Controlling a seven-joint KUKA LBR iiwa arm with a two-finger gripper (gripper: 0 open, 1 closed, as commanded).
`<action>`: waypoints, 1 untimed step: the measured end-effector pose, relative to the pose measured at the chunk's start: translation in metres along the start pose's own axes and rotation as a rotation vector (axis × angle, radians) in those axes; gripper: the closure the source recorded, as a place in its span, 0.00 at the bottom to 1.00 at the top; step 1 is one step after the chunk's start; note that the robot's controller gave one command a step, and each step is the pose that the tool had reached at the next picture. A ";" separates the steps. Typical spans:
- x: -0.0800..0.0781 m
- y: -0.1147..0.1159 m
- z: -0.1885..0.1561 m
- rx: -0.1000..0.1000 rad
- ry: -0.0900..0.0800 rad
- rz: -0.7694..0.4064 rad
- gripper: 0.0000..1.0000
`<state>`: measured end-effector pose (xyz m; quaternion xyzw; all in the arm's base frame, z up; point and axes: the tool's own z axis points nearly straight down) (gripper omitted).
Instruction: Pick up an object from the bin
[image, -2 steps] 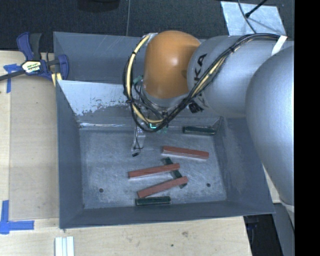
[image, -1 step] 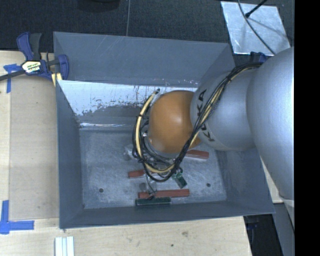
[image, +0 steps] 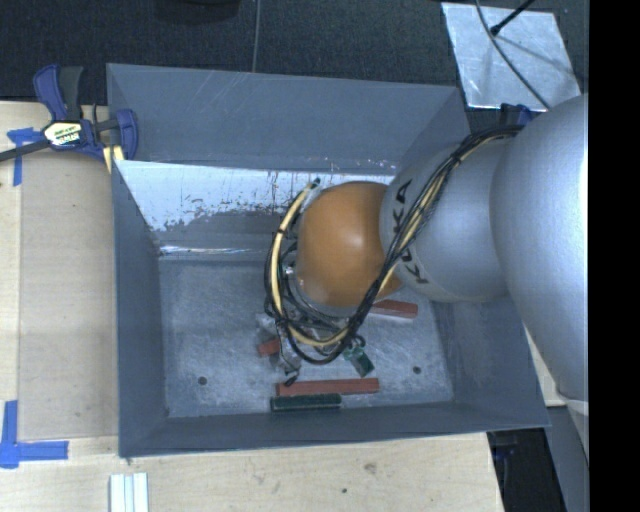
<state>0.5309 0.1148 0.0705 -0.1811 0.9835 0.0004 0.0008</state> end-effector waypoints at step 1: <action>-0.002 0.007 -0.154 0.001 -0.005 -0.012 1.00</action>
Offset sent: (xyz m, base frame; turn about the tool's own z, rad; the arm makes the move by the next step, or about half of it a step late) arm -0.0028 0.0072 0.1524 -0.0153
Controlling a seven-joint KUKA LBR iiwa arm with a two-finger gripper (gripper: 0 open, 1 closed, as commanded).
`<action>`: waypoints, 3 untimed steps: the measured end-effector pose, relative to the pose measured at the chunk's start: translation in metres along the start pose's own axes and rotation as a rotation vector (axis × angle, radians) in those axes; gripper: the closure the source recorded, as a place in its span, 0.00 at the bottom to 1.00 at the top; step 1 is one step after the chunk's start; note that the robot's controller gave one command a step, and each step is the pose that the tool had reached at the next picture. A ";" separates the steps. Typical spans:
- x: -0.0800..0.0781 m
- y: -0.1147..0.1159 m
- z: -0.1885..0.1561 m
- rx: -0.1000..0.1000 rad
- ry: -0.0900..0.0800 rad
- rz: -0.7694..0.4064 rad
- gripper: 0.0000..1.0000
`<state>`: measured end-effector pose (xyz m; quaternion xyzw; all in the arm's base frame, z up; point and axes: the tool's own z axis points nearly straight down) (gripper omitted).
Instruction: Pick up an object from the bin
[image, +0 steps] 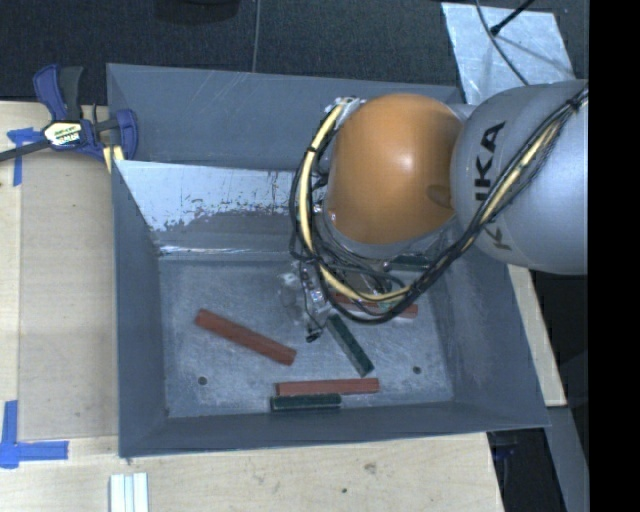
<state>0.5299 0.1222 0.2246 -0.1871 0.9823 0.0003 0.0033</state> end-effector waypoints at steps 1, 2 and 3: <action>0.011 -0.001 0.068 0.000 0.009 0.297 1.00; 0.010 -0.001 0.066 0.000 0.005 0.297 0.00; -0.012 0.037 0.159 -0.001 0.010 0.208 0.00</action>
Offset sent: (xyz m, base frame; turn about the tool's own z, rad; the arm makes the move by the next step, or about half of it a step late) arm -0.0095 -0.0042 -0.0667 0.2963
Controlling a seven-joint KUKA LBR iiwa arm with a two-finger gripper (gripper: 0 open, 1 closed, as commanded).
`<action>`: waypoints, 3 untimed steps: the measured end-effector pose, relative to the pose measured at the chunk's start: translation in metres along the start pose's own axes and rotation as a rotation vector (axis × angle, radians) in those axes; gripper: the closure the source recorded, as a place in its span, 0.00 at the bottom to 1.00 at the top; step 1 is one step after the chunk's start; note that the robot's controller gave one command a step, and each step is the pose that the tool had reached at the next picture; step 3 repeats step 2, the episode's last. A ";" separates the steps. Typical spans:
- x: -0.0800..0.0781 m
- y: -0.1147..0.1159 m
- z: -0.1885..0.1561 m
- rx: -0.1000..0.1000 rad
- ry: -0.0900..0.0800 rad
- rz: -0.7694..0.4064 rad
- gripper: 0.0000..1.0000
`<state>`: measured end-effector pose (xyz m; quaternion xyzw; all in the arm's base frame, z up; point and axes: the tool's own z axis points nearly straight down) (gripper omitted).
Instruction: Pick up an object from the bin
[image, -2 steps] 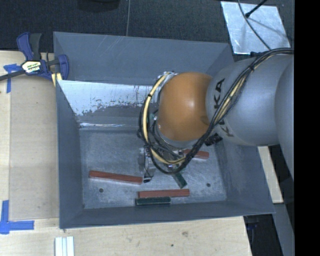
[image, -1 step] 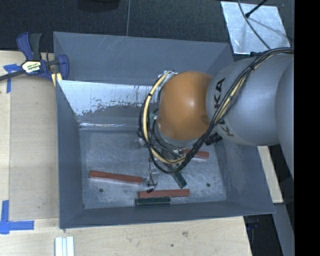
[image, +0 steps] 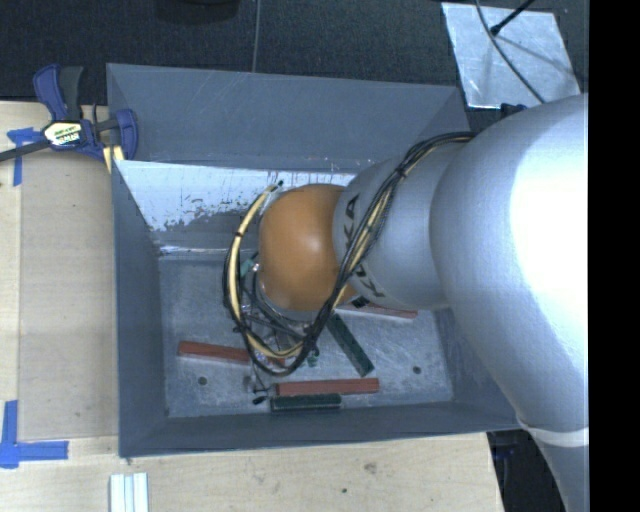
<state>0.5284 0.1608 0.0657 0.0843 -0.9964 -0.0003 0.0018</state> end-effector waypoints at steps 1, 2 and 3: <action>-0.002 -0.002 -0.005 -0.001 -0.008 0.005 1.00; -0.029 -0.013 -0.153 0.001 -0.010 -0.174 1.00; -0.029 -0.013 -0.153 0.001 -0.010 -0.174 1.00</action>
Offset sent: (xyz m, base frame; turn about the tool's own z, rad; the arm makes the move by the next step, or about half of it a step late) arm 0.0000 0.0000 0.0000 0.0000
